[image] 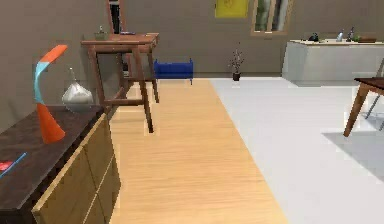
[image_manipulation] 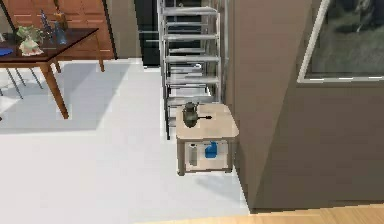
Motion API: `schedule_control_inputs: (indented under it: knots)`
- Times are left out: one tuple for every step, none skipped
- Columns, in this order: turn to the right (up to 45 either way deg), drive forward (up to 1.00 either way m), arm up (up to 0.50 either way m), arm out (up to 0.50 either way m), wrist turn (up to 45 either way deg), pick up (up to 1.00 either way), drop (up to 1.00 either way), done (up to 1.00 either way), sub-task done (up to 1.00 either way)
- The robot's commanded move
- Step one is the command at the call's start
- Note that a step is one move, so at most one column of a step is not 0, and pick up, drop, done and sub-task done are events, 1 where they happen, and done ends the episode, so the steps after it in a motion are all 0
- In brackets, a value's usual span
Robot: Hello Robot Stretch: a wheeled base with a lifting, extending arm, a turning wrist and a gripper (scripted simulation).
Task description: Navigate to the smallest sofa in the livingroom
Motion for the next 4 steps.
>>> schedule_control_inputs:
  knots:
    - [0.0,1.0,0.0,0.0,0.0,0.0,0.0,0.0,0.0]
    - [0.0,1.0,0.0,0.0,0.0,0.0,0.0,0.0,0.0]
    - [0.0,1.0,0.0,0.0,0.0,0.0,0.0,0.0,0.0]
    - [3.0,0.0,0.0,0.0,0.0,0.0,0.0,0.0,0.0]
